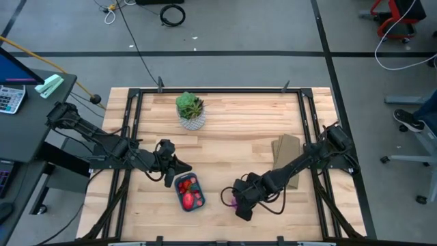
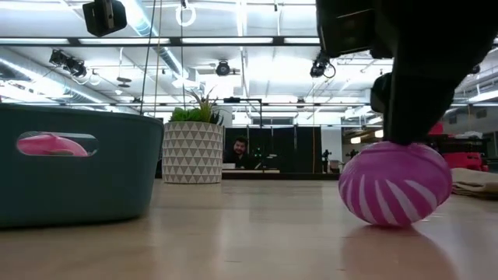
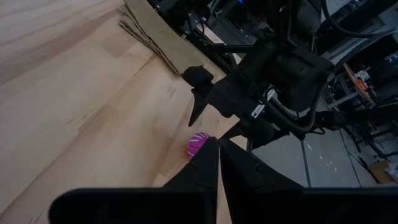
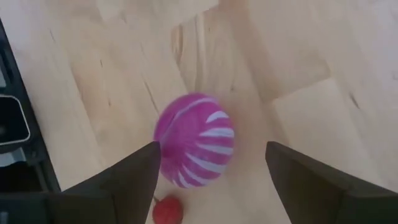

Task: Pick and placing Produce into tupperware
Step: Put the purple onion into the bin

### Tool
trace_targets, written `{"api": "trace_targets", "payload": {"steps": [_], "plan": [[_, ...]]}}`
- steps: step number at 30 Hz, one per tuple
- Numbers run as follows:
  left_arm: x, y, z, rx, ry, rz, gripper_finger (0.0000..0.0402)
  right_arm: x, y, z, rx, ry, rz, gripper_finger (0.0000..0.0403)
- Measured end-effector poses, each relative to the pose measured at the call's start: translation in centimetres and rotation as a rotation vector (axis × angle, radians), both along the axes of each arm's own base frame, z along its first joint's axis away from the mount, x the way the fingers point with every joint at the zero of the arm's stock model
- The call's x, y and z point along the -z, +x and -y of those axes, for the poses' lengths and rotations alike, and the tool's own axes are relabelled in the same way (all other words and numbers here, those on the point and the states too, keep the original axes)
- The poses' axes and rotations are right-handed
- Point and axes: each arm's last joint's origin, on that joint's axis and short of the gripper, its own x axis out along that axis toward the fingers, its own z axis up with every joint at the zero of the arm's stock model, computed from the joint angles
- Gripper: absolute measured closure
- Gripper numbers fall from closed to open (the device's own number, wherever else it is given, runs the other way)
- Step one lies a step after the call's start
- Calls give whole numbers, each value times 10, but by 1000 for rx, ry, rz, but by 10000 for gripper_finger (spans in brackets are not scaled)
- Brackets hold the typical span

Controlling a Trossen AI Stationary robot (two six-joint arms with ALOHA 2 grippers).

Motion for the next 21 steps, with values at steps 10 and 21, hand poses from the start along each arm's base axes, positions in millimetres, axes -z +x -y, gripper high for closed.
{"api": "trace_targets", "payload": {"steps": [10, 21], "plan": [[0, 0, 0, 0, 0, -1, 392, 12, 8, -4, -23, 8, 31, 95], [1, 0, 0, -1, 5, -12, 382, 26, 4, -6, -1, 96, -98, 91]]}}
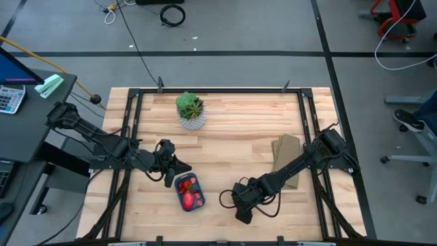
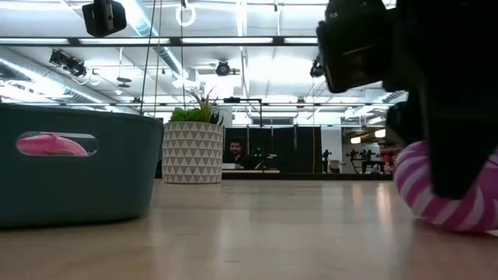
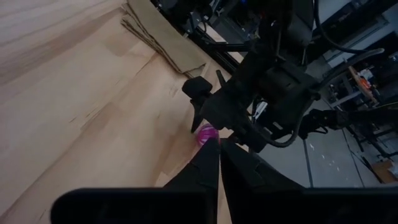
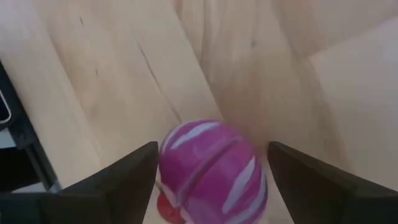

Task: Pick and placing Produce into tupperware
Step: Put the purple onion into the bin

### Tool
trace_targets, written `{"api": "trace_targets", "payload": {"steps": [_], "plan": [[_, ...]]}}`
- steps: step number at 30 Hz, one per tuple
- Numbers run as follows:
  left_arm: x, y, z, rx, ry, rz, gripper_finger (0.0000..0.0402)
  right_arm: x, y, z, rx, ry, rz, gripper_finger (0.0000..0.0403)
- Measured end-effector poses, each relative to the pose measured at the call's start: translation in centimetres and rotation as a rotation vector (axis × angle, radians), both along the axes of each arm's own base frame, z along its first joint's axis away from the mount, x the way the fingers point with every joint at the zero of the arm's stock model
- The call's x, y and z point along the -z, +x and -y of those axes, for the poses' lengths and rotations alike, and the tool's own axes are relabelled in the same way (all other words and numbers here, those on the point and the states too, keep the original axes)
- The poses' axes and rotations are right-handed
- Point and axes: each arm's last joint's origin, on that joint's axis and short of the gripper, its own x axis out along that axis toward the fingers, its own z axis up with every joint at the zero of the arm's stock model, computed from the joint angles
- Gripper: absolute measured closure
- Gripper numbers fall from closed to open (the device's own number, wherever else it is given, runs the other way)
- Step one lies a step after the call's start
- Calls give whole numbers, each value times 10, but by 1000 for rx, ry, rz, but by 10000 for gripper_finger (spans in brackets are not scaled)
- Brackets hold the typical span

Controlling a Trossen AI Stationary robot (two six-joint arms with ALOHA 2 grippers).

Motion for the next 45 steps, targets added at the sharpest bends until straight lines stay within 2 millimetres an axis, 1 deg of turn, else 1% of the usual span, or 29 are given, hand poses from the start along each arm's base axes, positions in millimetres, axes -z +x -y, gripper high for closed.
{"api": "trace_targets", "payload": {"steps": [7, 15, 20, 26, 29, 32, 35, 39, 42, 45], "plan": [[0, 0, 0, 0, 3, -5, 393, 3, -6, -3, -4, -12, -38, 91], [0, 0, 0, 0, 5, -4, 379, 5, -7, 0, 37, -43, -35, 99], [0, 0, 0, 0, 6, -5, 381, 5, -6, 1, 59, -26, -49, 127], [0, 0, 0, 0, 5, -4, 392, 4, -4, 1, 171, 19, -47, 179], [0, 0, 0, 0, 5, -4, 393, 2, -1, 4, 237, 44, -41, 193], [0, 0, 0, 0, 5, -4, 386, -6, 8, 4, 273, 63, 35, 194], [0, 0, 0, -1, 3, -3, 380, -13, 16, 7, 277, 66, 106, 186], [0, 0, 0, -1, 2, -2, 379, -26, 34, 13, 291, 54, 265, 178], [0, 0, 0, -1, 1, 0, 385, -38, 51, 25, 326, 39, 416, 178], [-1, 0, 0, -1, -2, 5, 391, -54, 71, 41, 407, 57, 628, 180]]}}
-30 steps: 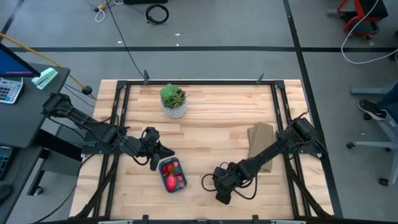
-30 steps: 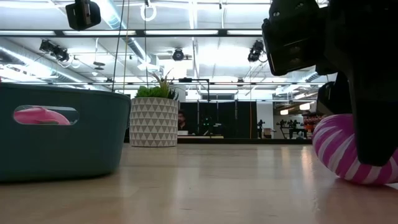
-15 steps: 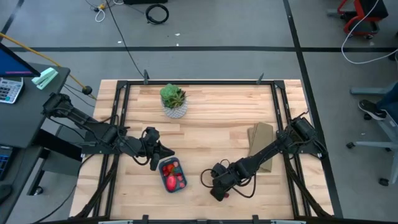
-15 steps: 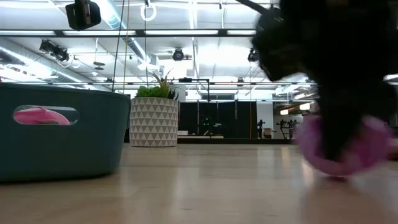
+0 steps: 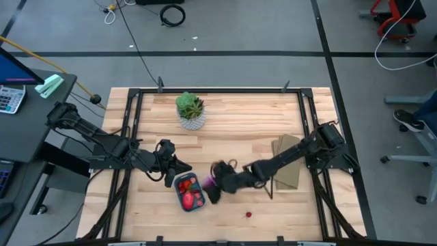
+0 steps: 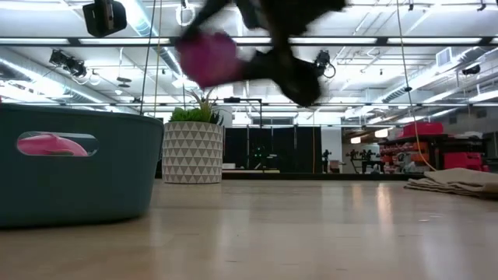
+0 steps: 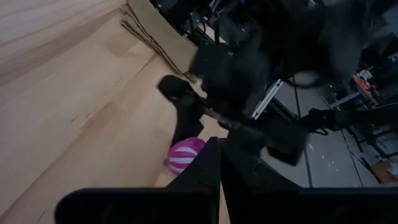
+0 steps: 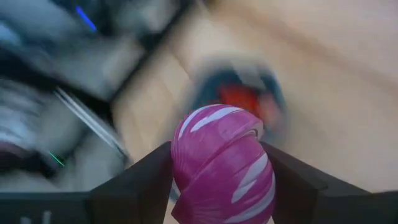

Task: Pick and placing Produce into tupperware
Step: Put the purple onion into the bin

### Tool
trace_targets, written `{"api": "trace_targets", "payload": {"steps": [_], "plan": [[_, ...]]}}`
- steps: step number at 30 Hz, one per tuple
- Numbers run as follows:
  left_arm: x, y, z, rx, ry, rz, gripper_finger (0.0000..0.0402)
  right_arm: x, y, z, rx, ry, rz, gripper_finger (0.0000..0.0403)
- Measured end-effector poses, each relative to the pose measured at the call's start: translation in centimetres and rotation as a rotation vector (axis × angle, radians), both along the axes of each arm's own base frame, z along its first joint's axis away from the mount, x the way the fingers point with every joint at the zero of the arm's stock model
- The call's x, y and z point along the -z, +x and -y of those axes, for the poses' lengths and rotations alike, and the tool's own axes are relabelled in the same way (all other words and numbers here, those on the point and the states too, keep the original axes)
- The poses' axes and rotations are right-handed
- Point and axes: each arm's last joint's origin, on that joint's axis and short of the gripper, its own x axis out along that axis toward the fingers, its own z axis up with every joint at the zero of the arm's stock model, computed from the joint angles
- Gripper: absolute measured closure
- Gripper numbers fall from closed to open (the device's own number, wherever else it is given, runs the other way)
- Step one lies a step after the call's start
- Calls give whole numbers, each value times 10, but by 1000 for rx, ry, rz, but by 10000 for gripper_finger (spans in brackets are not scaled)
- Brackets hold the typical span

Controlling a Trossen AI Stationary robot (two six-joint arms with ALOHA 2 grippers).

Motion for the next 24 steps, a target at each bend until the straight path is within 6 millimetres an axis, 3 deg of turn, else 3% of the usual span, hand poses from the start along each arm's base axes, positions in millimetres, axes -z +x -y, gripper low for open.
{"api": "trace_targets", "payload": {"steps": [3, 7, 12, 15, 19, 24], "plan": [[0, 0, 0, 0, -2, 5, 393, -13, 19, 17, 43, 17, 194, 180], [-2, 1, 0, 0, -8, 16, 386, -8, 44, 31, 34, -42, 202, 176], [-1, 0, 2, 48, 27, 15, 378, 4, 97, 14, -111, -40, 198, 173], [3, -3, 6, 112, 29, -21, 383, 9, 115, 4, -169, -94, 86, 174], [6, -7, 9, 136, 39, -59, 392, -3, 113, 6, -168, -192, -73, 177], [6, -11, 8, 89, 24, -84, 394, -16, 98, 16, -143, -249, -211, 176]]}}
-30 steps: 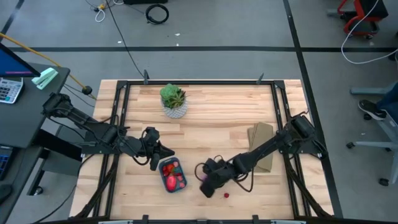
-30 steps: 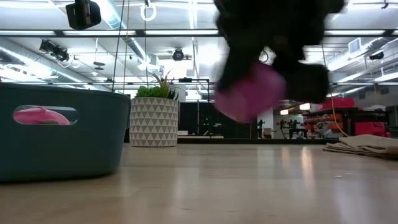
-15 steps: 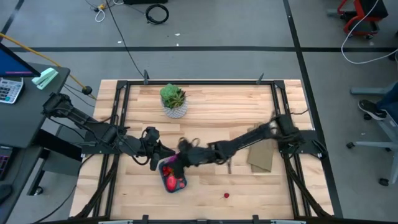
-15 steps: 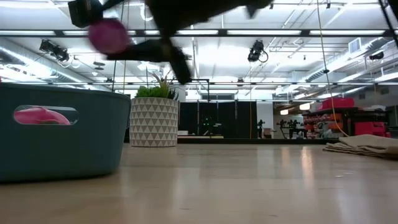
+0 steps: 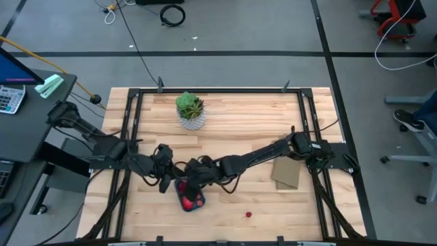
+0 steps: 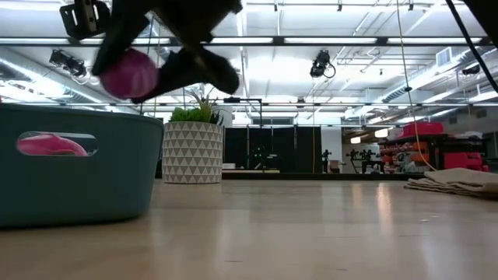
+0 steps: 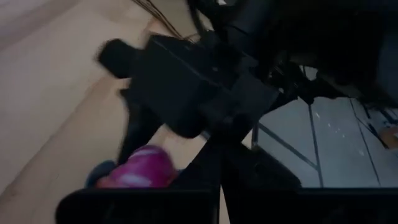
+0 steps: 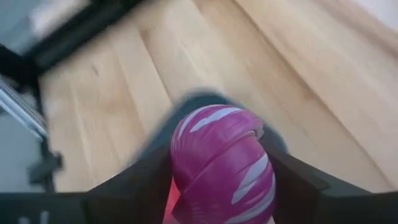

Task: Pick and placing Produce into tupperware
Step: Put the purple onion into the bin, then put the red cherry into the bin

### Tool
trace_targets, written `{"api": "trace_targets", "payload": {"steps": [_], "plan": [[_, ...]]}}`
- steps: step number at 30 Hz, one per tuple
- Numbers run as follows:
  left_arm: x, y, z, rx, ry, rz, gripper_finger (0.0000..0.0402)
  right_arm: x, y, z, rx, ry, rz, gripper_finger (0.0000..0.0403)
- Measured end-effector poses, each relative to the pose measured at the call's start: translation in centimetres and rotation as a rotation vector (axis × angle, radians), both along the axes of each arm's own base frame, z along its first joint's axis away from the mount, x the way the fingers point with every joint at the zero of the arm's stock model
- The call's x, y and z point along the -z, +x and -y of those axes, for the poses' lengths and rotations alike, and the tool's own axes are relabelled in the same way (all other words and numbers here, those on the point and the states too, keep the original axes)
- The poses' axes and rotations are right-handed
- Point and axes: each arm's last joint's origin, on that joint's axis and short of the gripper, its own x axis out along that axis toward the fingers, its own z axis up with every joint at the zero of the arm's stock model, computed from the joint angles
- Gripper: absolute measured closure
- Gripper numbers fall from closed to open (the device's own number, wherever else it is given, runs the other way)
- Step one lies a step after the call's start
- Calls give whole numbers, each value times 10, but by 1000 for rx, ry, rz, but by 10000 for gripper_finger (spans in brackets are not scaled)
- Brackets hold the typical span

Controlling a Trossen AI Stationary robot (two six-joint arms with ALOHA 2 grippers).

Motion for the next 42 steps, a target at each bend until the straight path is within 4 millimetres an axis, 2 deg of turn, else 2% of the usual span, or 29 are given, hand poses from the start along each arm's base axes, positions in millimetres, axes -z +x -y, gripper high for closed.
{"api": "trace_targets", "payload": {"steps": [5, 11, 14, 22, 29, 37, 42], "plan": [[3, -13, -4, 2, -8, -91, 388, 6, -11, 1, 37, 15, -120, 174], [6, -35, -12, -12, -14, -222, 397, 5, -9, -1, 50, 68, -103, 174], [5, -42, -14, -30, -17, -222, 395, 2, -7, -3, 12, 93, -76, 174], [2, -44, -17, -58, 2, -198, 379, 23, -3, -20, -41, 96, -81, 171], [2, -44, -17, -59, 0, -193, 392, 36, -3, -26, -92, 59, -105, 151], [2, -43, -17, -59, -7, -186, 384, 32, -2, -18, -96, 61, -110, 117], [2, -43, -17, -59, -5, -189, 380, 2, -12, -9, -129, 239, -164, 118]]}}
